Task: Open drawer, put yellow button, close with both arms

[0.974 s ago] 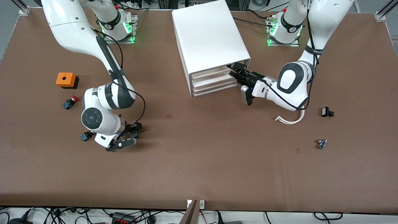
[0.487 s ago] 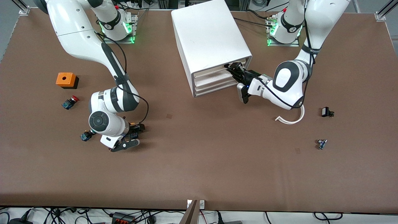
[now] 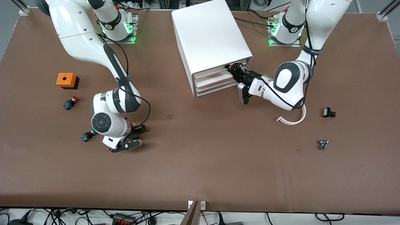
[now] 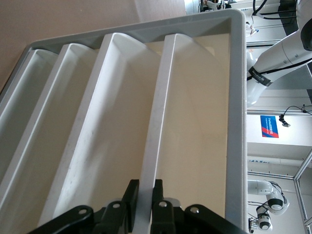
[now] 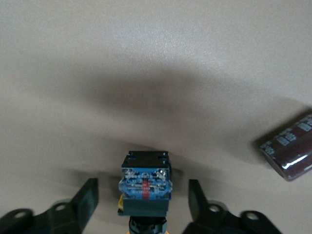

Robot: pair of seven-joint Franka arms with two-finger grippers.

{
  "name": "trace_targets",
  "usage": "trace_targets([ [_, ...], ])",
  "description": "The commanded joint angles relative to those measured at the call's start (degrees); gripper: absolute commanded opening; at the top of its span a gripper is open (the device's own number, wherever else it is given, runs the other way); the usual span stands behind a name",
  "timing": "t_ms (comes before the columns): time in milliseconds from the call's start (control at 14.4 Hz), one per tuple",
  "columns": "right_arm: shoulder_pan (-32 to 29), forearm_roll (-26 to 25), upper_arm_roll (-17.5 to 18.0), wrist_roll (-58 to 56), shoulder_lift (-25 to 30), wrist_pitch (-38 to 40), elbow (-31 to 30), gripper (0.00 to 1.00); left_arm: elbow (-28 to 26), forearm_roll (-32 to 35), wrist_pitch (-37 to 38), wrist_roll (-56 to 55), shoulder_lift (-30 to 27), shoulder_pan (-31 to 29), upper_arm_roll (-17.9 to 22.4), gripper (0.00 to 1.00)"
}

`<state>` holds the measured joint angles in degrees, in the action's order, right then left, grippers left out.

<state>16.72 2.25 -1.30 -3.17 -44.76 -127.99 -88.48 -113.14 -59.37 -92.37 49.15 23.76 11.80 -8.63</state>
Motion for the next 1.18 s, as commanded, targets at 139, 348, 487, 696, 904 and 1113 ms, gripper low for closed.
trace_targets([
  [139, 0.33, -0.58, -0.19, -0.7, -0.59, -0.77, 1.03, 0.5, 7.65, 5.13, 0.09, -1.07, 3.91, -0.11, -0.07, 0.05],
  [348, 0.24, -0.49, -0.28, -1.14, -0.15, -0.6, 1.29, 0.28, 10.47, 5.58, 0.0, -1.16, 6.64, -0.81, 0.63, 0.05],
  [487, 0.24, -0.58, -0.28, -1.22, 0.2, -0.07, 2.78, 0.18, 13.28, 6.89, 0.0, -1.25, 8.48, -1.25, 1.33, 0.06],
  [696, 0.15, -0.67, -0.37, -1.31, 2.03, 1.16, 3.14, 0.09, 19.6, 10.94, 0.0, -1.25, 12.17, -4.32, 1.51, 0.06],
  [904, 0.5, -0.58, -0.37, -1.14, 5.37, 4.75, 4.01, 0.06, 22.43, 10.86, -0.09, -1.16, 13.77, -5.47, 1.51, 0.11],
  [1113, 0.68, -0.23, -0.19, -1.05, 6.7, 17.81, 14.26, 0.06, 22.52, 10.77, -0.27, -1.16, 13.86, -5.91, 1.51, 1.0],
])
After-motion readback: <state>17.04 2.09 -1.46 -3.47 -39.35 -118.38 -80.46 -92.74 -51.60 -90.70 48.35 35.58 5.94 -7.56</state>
